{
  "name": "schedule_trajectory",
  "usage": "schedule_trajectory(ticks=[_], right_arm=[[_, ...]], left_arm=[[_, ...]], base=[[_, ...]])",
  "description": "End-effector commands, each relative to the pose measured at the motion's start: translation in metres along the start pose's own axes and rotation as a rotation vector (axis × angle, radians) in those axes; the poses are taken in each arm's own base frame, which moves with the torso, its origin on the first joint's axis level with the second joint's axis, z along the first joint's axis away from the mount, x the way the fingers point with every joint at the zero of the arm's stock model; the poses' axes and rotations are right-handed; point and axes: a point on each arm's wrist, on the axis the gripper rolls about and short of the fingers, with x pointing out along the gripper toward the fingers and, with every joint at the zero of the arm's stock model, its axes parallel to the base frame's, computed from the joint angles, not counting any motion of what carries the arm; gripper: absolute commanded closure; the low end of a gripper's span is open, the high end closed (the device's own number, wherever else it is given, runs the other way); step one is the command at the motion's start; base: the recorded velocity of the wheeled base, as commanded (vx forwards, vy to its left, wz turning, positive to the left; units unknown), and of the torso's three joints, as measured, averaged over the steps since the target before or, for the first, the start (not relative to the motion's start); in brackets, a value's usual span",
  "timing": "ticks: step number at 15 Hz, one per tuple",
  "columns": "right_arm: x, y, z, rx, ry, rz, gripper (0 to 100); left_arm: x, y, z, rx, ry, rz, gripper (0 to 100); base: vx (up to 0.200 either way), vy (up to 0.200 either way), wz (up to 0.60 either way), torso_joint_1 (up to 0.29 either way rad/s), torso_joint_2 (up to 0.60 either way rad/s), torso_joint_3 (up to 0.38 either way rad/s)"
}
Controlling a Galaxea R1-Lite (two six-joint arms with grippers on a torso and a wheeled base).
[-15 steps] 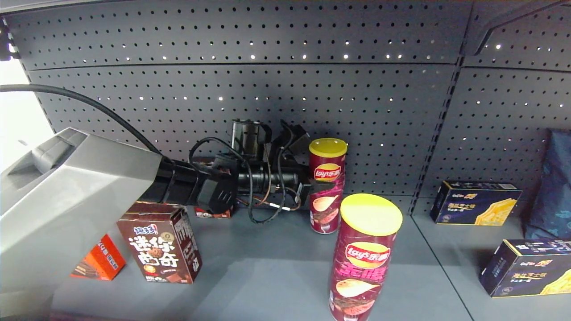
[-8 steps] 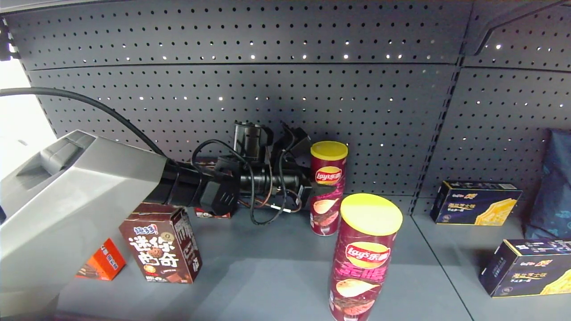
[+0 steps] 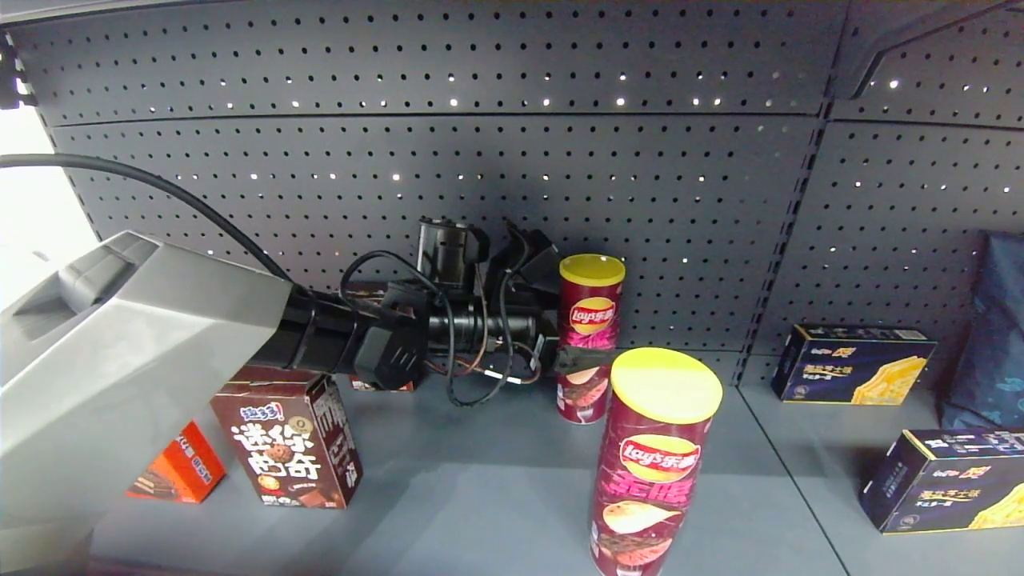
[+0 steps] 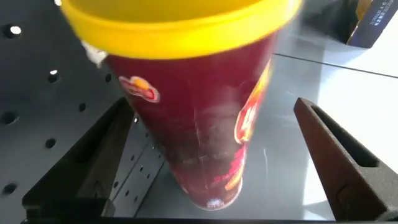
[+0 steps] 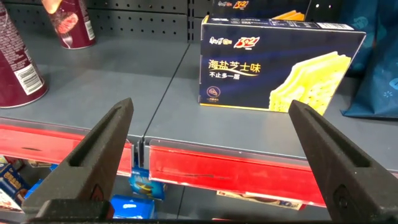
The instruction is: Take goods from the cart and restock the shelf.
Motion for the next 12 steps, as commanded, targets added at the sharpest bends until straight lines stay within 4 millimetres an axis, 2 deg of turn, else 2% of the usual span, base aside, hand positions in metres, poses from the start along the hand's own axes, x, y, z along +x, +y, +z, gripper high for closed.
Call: schedule_trajectory(ticks=[1, 5, 7, 10, 12], right_arm=[[0.000, 0.000, 0.000, -0.001, 0.001, 0.002, 0], [0.000, 0.000, 0.000, -0.001, 0.003, 0.013, 0], [0.000, 0.000, 0.000, -0.003, 0.002, 0.016, 0], [0.000, 0.001, 0.000, 0.013, 0.004, 0.045, 0], [0.000, 0.002, 0.000, 0.019, 0.003, 0.067, 0]], left_arm=[[-0.020, -0.008, 0.012, 0.006, -0.008, 0.013, 0], [-0.064, -0.018, 0.026, 0.024, -0.017, 0.062, 0], [-0.099, -0.024, 0.030, 0.040, -0.017, 0.111, 0], [-0.140, -0.043, 0.039, 0.048, -0.034, 0.160, 0], [-0.161, -0.059, 0.048, 0.066, -0.057, 0.177, 0]], base=[[0.000, 0.000, 0.00, 0.000, 0.00, 0.000], [0.000, 0.000, 0.00, 0.000, 0.00, 0.000], [0.000, 0.000, 0.00, 0.000, 0.00, 0.000], [0.000, 0.000, 0.00, 0.000, 0.00, 0.000], [0.000, 0.000, 0.00, 0.000, 0.00, 0.000]])
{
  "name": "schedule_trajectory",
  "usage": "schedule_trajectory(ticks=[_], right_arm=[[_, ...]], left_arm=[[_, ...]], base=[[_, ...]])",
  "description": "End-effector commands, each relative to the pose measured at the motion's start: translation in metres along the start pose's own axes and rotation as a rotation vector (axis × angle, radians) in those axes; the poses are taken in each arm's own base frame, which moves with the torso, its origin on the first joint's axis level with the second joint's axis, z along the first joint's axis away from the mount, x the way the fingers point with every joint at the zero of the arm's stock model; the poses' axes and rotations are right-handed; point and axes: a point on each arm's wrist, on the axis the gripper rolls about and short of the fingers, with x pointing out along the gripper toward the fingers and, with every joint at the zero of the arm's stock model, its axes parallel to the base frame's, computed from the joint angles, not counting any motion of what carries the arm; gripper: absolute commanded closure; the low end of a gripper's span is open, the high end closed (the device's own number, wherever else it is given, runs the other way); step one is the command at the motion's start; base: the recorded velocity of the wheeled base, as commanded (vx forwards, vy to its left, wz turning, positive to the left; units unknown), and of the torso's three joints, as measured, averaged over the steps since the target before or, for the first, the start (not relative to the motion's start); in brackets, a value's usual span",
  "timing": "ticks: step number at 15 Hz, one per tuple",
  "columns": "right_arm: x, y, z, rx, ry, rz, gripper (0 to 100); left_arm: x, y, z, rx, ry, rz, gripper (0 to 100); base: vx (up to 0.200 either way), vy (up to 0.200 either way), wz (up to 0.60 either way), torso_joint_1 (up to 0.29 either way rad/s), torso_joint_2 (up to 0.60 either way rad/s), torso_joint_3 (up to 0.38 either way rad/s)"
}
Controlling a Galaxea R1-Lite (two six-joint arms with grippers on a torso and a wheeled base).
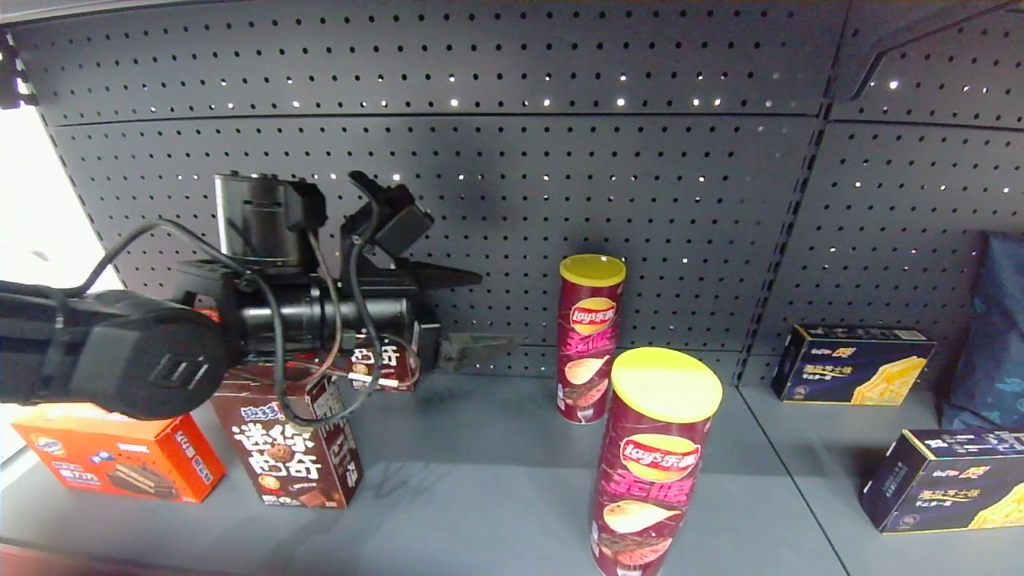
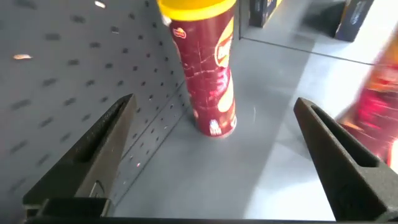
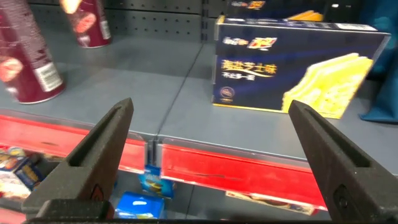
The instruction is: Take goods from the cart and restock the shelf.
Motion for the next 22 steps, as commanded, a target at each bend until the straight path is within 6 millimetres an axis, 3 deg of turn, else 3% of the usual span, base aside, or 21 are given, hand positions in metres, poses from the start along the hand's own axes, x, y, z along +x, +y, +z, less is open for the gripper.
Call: schedule_trajectory(ticks=[1, 4, 6, 9, 22], right_arm=[[0.000, 0.000, 0.000, 0.000, 0.001, 0.003, 0], [0.000, 0.000, 0.000, -0.003, 0.004, -0.006, 0], [0.000, 0.000, 0.000, -0.022, 0.002, -0.006, 0], [0.000, 0.000, 0.000, -0.085, 0.002, -0.006, 0], [0.000, 0.000, 0.000, -0.089, 0.001, 0.020, 0]], left_arm=[[-0.048, -0.022, 0.022, 0.044, -0.059, 0.051, 0], [-0.081, -0.045, 0.021, 0.047, -0.046, 0.127, 0], [-0.091, -0.056, 0.019, 0.051, -0.024, 0.220, 0], [-0.107, -0.078, 0.002, 0.050, 0.003, 0.219, 0], [-0.109, -0.076, 0.003, 0.051, -0.001, 0.230, 0]], base=[[0.000, 0.000, 0.00, 0.000, 0.00, 0.000], [0.000, 0.000, 0.00, 0.000, 0.00, 0.000], [0.000, 0.000, 0.00, 0.000, 0.00, 0.000], [0.000, 0.000, 0.00, 0.000, 0.00, 0.000], [0.000, 0.000, -0.05, 0.000, 0.00, 0.001]])
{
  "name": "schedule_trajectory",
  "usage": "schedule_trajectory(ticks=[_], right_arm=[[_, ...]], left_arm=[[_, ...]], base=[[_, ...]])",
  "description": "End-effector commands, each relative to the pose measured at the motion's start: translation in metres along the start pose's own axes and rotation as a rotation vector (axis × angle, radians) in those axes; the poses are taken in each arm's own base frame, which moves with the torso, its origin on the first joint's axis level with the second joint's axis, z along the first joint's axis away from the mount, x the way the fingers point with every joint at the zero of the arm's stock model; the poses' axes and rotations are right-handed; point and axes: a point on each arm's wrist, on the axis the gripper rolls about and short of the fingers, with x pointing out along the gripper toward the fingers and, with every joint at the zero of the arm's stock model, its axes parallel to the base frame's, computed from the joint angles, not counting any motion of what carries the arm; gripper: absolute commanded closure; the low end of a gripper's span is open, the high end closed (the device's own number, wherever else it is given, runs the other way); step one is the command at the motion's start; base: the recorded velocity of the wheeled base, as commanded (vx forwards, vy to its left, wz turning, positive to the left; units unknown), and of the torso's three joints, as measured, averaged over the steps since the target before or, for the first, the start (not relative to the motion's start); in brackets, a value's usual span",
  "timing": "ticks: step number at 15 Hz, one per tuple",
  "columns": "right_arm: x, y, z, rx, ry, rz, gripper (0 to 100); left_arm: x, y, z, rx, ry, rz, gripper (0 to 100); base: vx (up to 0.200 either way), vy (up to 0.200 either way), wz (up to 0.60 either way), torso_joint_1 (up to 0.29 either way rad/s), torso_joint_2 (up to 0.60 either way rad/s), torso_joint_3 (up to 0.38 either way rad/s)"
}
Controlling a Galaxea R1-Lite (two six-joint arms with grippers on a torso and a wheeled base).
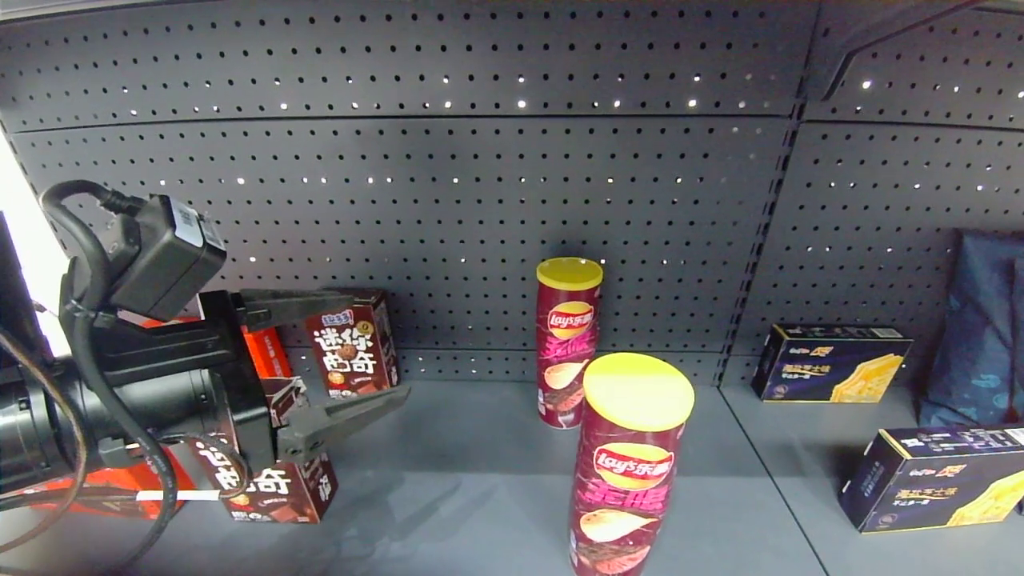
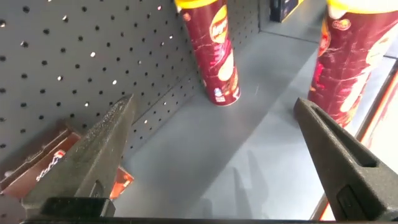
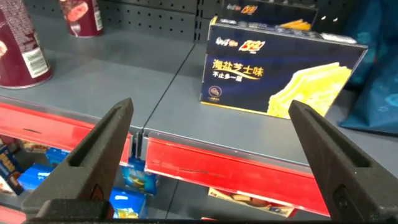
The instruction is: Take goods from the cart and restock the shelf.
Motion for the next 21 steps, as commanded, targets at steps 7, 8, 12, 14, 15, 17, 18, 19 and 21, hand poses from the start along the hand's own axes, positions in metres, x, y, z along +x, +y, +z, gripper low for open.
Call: schedule_trajectory(ticks=[7, 8, 12, 14, 15, 17, 18, 19, 21], right_arm=[[-0.005, -0.005, 0.071, 0.038, -0.039, -0.066, 0], [-0.008, -0.007, 0.092, 0.042, -0.033, -0.008, 0], [0.011, -0.003, 0.082, -0.093, 0.117, 0.193, 0], [0.021, -0.002, 0.078, -0.104, 0.179, 0.246, 0], [0.029, -0.001, 0.076, -0.102, 0.214, 0.306, 0], [0.039, 0.000, 0.076, -0.101, 0.259, 0.346, 0], [0.047, 0.001, 0.078, -0.101, 0.265, 0.355, 0], [0.057, 0.002, 0.080, -0.103, 0.271, 0.368, 0], [0.080, 0.006, 0.084, -0.105, 0.279, 0.409, 0]], left_arm=[[-0.006, 0.002, 0.018, 0.062, -0.047, 0.056, 0], [-0.007, 0.001, 0.019, 0.065, -0.043, 0.097, 0], [-0.012, 0.000, 0.012, 0.050, -0.021, 0.130, 0], [-0.013, 0.001, 0.006, 0.043, -0.005, 0.136, 0], [-0.014, -0.001, 0.004, 0.043, -0.001, 0.130, 0], [-0.014, -0.002, 0.003, 0.041, 0.004, 0.132, 0], [-0.014, 0.000, 0.006, 0.044, -0.007, 0.136, 0], [-0.013, 0.001, 0.009, 0.046, -0.013, 0.139, 0], [-0.011, 0.002, 0.010, 0.048, -0.015, 0.133, 0]], base=[[0.000, 0.000, 0.00, 0.000, 0.00, 0.000], [0.000, 0.000, 0.00, 0.000, 0.00, 0.000], [0.000, 0.000, 0.00, 0.000, 0.00, 0.000], [0.000, 0.000, 0.00, 0.000, 0.00, 0.000], [0.000, 0.000, 0.00, 0.000, 0.00, 0.000], [0.000, 0.000, 0.00, 0.000, 0.00, 0.000], [0.000, 0.000, 0.00, 0.000, 0.00, 0.000], [0.000, 0.000, 0.00, 0.000, 0.00, 0.000], [0.000, 0.000, 0.00, 0.000, 0.00, 0.000]])
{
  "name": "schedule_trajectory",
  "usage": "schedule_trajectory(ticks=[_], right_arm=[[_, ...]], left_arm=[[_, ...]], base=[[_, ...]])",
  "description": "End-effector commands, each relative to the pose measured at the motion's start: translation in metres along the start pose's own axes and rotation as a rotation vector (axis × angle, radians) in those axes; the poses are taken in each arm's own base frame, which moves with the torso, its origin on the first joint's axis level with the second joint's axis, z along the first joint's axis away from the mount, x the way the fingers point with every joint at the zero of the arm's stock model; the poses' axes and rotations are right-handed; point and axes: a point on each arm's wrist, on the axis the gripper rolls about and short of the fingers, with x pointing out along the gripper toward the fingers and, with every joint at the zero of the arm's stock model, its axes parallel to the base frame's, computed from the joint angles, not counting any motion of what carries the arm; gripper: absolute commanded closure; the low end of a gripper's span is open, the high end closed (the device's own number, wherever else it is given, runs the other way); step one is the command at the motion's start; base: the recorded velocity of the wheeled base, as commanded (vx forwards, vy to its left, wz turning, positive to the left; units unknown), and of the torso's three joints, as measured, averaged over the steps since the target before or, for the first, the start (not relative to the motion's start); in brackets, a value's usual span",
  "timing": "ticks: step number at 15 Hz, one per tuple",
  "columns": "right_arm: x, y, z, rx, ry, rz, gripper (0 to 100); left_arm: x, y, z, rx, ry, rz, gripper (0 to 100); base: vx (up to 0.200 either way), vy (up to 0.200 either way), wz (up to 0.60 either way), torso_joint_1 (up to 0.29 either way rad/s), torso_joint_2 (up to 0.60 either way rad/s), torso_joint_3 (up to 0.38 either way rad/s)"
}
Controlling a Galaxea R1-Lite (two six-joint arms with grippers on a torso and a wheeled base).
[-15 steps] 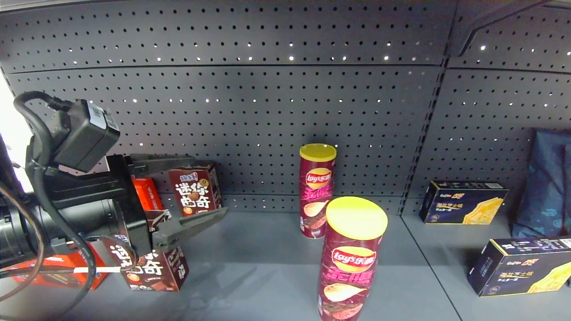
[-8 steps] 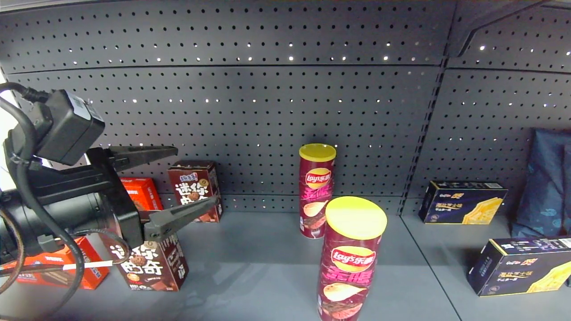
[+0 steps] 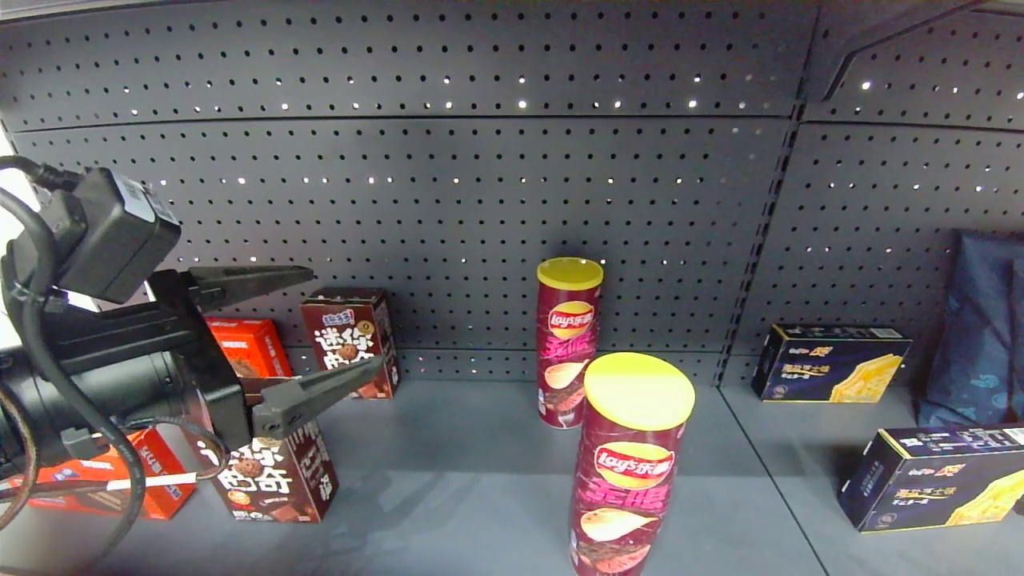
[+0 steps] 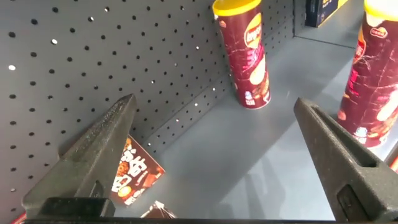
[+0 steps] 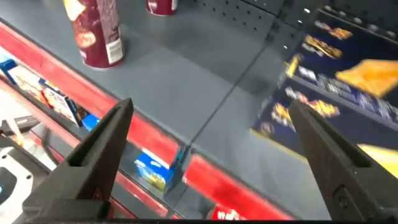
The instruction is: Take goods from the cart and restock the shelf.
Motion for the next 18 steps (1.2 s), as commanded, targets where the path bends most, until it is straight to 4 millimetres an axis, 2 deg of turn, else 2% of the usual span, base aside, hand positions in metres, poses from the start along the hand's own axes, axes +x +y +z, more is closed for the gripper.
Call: schedule_trajectory(ticks=[1, 2, 4, 9, 12, 18], right_arm=[[0.036, -0.007, 0.007, 0.008, 0.073, 0.059, 0], [0.053, -0.008, 0.011, 0.001, 0.072, 0.080, 0], [0.071, -0.006, 0.009, -0.011, 0.088, 0.098, 0], [0.092, 0.001, 0.008, -0.043, 0.170, 0.128, 0], [0.102, 0.016, 0.013, -0.092, 0.189, 0.157, 0], [0.131, 0.026, 0.031, -0.118, 0.208, 0.173, 0]], left_arm=[[0.004, 0.001, 0.000, -0.001, 0.003, -0.006, 0], [0.005, 0.001, 0.000, -0.001, 0.006, -0.002, 0], [0.005, 0.003, 0.002, -0.001, 0.002, 0.004, 0], [0.006, 0.004, 0.001, -0.003, 0.005, 0.006, 0], [0.006, 0.003, 0.001, -0.004, 0.008, 0.005, 0], [0.003, 0.007, -0.001, -0.006, 0.009, 0.021, 0]], base=[[0.000, 0.000, 0.00, 0.000, 0.00, 0.000], [0.000, 0.000, 0.00, 0.000, 0.00, 0.000], [0.000, 0.000, 0.00, 0.000, 0.00, 0.000], [0.000, 0.000, 0.00, 0.000, 0.00, 0.000], [0.000, 0.000, 0.00, 0.000, 0.00, 0.000], [0.000, 0.000, 0.00, 0.000, 0.00, 0.000]])
